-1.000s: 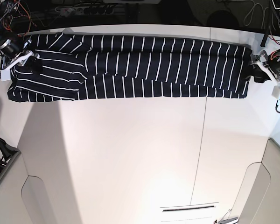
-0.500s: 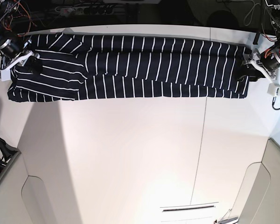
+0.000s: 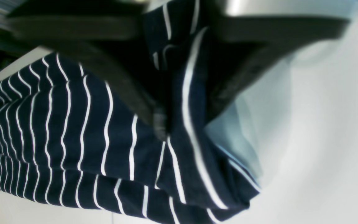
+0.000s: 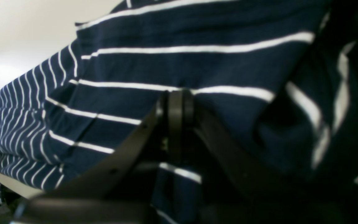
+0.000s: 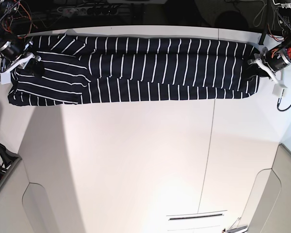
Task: Fold the T-shirt properly
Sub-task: 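Carry the strip end with the left gripper toward the right gripper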
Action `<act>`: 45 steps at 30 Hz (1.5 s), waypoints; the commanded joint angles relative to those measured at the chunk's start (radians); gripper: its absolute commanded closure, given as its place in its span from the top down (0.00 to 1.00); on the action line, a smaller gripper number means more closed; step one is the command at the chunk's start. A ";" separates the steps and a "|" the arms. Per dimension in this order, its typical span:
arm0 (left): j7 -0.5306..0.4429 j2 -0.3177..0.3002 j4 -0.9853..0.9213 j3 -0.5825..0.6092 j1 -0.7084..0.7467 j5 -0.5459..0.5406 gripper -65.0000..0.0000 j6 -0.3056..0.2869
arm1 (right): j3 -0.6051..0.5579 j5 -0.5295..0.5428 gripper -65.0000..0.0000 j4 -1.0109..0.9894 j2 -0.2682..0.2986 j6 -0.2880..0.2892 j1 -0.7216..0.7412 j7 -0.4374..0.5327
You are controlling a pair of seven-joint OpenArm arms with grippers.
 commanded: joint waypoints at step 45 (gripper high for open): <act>0.090 -0.020 0.433 0.369 -0.230 0.035 0.00 0.026 | 0.231 0.183 0.27 0.220 0.014 0.004 0.016 -0.145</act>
